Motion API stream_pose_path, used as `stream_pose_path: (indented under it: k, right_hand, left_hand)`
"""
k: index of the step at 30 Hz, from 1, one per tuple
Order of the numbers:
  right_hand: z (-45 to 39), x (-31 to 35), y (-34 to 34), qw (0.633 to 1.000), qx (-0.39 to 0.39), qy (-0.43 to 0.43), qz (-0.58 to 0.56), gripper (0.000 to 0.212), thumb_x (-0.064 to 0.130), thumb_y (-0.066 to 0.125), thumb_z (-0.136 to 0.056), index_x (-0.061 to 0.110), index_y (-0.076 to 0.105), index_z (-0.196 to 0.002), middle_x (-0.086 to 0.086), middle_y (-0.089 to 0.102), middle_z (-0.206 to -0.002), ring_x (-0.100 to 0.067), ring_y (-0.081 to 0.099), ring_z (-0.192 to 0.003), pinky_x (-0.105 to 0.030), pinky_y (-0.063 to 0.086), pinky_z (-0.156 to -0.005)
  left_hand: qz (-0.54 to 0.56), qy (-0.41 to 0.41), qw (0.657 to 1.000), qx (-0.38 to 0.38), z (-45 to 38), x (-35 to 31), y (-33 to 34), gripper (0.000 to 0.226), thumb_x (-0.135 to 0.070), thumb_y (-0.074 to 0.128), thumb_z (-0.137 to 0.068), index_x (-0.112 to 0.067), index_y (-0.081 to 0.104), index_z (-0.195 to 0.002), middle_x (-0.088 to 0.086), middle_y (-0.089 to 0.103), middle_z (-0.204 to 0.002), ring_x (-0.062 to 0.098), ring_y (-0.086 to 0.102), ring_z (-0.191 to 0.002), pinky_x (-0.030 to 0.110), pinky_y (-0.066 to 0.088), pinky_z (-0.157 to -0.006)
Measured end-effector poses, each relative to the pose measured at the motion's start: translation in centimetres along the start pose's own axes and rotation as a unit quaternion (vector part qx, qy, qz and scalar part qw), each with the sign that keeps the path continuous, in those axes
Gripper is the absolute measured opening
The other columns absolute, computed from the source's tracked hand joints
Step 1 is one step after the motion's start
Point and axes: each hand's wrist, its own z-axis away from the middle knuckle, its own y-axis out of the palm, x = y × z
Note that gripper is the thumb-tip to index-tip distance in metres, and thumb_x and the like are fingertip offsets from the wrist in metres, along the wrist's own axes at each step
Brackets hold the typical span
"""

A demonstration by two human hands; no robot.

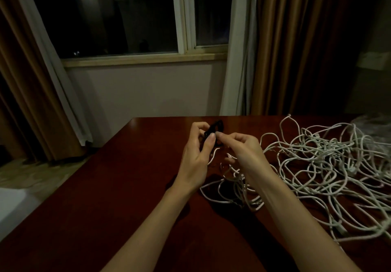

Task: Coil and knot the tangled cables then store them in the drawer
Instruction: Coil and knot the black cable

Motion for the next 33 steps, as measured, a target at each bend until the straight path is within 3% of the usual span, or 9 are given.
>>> stream_pose_path:
  k: [5, 8, 11, 14, 20, 24, 26, 31, 33]
  right_hand:
    - [0.0, -0.2, -0.2, 0.994, 0.01, 0.036, -0.106, 0.028, 0.024, 0.073, -0.08, 0.01, 0.068, -0.103, -0.011, 0.072, -0.093, -0.018, 0.069, -0.072, -0.028, 0.053, -0.061]
    - [0.0, -0.2, -0.2, 0.989, -0.031, 0.039, -0.138, 0.022, 0.021, 0.072, -0.083, 0.006, 0.07, -0.099, -0.01, 0.071, -0.085, -0.014, 0.068, -0.062, -0.022, 0.051, -0.051]
    - [-0.2, -0.6, -0.3, 0.995, -0.083, -0.02, -0.055, 0.016, 0.022, 0.073, -0.082, 0.01, 0.071, -0.092, -0.008, 0.072, -0.088, -0.021, 0.07, -0.083, -0.029, 0.054, -0.068]
    - [-0.2, -0.8, -0.5, 0.995, -0.093, -0.039, -0.02, 0.017, 0.021, 0.07, -0.085, 0.007, 0.069, -0.095, -0.01, 0.071, -0.089, -0.025, 0.068, -0.086, -0.028, 0.052, -0.067]
    - [-0.5, -0.6, -1.2, 0.997, 0.03, -0.024, -0.07, 0.028, 0.011, 0.066, -0.087, 0.007, 0.066, -0.115, -0.01, 0.071, -0.11, -0.023, 0.068, -0.104, -0.034, 0.053, -0.09]
    - [-0.5, -0.8, -1.3, 0.997, -0.002, -0.029, -0.068, 0.017, 0.012, 0.069, -0.085, 0.014, 0.069, -0.101, -0.005, 0.073, -0.1, -0.021, 0.069, -0.1, -0.028, 0.054, -0.081]
    - [-0.5, -0.8, -1.2, 0.997, -0.034, -0.042, -0.047, 0.013, 0.016, 0.072, -0.083, 0.016, 0.07, -0.096, -0.003, 0.073, -0.096, -0.02, 0.069, -0.099, -0.035, 0.054, -0.084]
    - [-0.4, -0.6, -1.0, 0.989, -0.093, -0.104, -0.053, 0.013, 0.013, 0.072, -0.083, 0.011, 0.065, -0.094, 0.002, 0.066, -0.077, 0.005, 0.061, -0.059, -0.01, 0.045, -0.053]
    - [-0.4, -0.5, -1.0, 0.988, -0.083, -0.119, -0.055, 0.015, 0.016, 0.07, -0.085, 0.013, 0.064, -0.098, 0.0, 0.068, -0.087, 0.002, 0.064, -0.067, -0.012, 0.047, -0.058]
  left_hand:
    - [0.027, -0.016, 0.999, 0.027, 0.3, 0.0, 0.3, 0.012, -0.031, 0.049, -0.095, -0.029, 0.048, -0.107, 0.001, 0.062, -0.099, 0.017, 0.069, -0.08, 0.029, 0.057, -0.066]
    - [0.084, -0.064, 0.994, 0.034, 0.4, -0.2, 0.7, 0.02, -0.023, 0.056, -0.097, -0.022, 0.045, -0.113, 0.004, 0.066, -0.104, 0.015, 0.07, -0.083, 0.026, 0.055, -0.069]
    - [0.14, -0.117, 0.983, 0.033, 0.3, -0.2, 0.6, 0.027, -0.013, 0.059, -0.093, -0.017, 0.045, -0.115, 0.005, 0.068, -0.105, 0.012, 0.072, -0.087, 0.02, 0.054, -0.07]
    - [0.154, -0.151, 0.976, 0.036, 0.0, -0.1, 0.4, 0.029, -0.013, 0.063, -0.09, -0.009, 0.05, -0.115, 0.006, 0.069, -0.105, 0.014, 0.073, -0.085, 0.019, 0.054, -0.068]
    - [0.189, -0.184, 0.964, -0.025, -0.6, 0.7, -0.3, 0.037, -0.033, 0.068, -0.075, -0.008, 0.061, -0.101, 0.01, 0.074, -0.095, 0.023, 0.072, -0.09, 0.029, 0.056, -0.078]
    - [0.156, -0.152, 0.976, -0.018, -0.4, 0.8, -0.1, 0.015, -0.021, 0.068, -0.082, -0.01, 0.062, -0.09, 0.007, 0.074, -0.086, 0.017, 0.072, -0.081, 0.022, 0.055, -0.07]
    - [0.149, -0.137, 0.979, -0.01, -0.3, 0.8, 0.2, 0.008, -0.015, 0.068, -0.085, -0.011, 0.063, -0.088, 0.006, 0.074, -0.086, 0.017, 0.072, -0.082, 0.021, 0.055, -0.07]
    - [0.153, -0.167, 0.973, 0.052, -0.5, 1.0, 0.3, 0.024, -0.018, 0.065, -0.086, -0.018, 0.065, -0.111, 0.002, 0.073, -0.105, 0.016, 0.069, -0.099, 0.025, 0.055, -0.08]
    - [0.169, -0.183, 0.967, 0.044, -0.7, 1.1, 0.1, 0.026, -0.011, 0.064, -0.088, -0.018, 0.066, -0.113, 0.004, 0.073, -0.107, 0.017, 0.069, -0.101, 0.024, 0.054, -0.081]
